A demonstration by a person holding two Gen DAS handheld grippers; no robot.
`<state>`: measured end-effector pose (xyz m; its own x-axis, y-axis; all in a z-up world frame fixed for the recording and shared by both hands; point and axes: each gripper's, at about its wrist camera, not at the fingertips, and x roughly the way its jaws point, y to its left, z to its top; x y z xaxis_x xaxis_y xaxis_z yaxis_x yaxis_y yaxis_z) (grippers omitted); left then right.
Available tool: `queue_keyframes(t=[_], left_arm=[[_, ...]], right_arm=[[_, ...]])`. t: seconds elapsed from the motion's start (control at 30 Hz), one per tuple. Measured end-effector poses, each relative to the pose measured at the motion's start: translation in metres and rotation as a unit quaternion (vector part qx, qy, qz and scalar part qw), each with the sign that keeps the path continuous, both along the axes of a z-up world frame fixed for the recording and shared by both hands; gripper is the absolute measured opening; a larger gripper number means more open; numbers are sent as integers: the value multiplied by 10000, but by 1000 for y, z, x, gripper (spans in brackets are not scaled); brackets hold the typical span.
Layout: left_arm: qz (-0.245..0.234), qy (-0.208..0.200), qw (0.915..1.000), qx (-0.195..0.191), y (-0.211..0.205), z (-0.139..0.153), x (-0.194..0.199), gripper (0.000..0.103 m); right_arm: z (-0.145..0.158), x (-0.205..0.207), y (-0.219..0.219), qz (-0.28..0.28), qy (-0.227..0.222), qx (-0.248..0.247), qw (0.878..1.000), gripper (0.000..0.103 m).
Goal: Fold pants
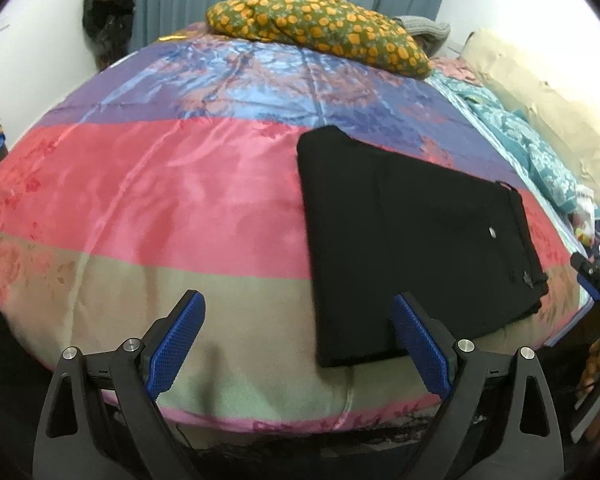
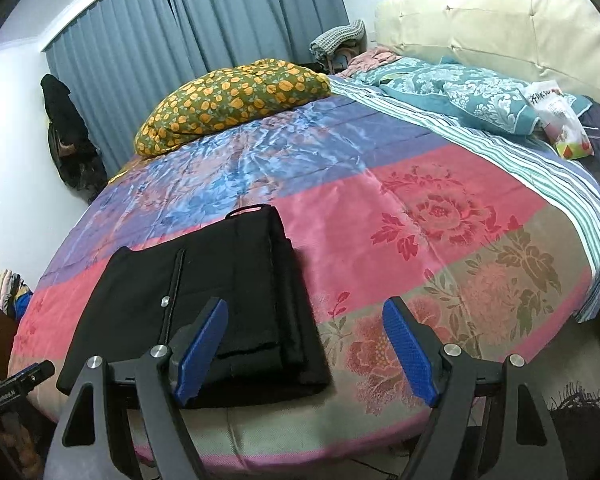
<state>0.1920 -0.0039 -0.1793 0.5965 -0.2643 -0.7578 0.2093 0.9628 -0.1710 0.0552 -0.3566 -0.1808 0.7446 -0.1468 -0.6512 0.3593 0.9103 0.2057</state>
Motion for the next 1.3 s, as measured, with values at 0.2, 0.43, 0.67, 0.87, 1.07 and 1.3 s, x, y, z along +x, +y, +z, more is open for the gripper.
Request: queue_keyframes(t=[0.2,0.43,0.67,0.87,1.07,1.3], left_arm=[[-3,-219,9998,44,5,5,-15,96],[91,-40,9999,128,5,4,-12,96],[-250,-75,9982,537,-10,-5,-26,96],[-308,-70,9975,628,-13,-6,-26,96],[-422,281,9976,478,-9,-20,-23,96],[-35,756,9939,-802,35,-19,3,96]], right_arm=[[1,-5,-6,-110,-155,201,9996,80],[-7,-1,-20,-307,-73,442,9985,81],[-11,1,-26,-427,-101,802,9958,81],[-12,2,-25,-360,-109,834,9958,81],[-11,-4,-37,-600,-240,1009,9928,81],[-11,-13,-52,-713,-482,1431,9860,81]])
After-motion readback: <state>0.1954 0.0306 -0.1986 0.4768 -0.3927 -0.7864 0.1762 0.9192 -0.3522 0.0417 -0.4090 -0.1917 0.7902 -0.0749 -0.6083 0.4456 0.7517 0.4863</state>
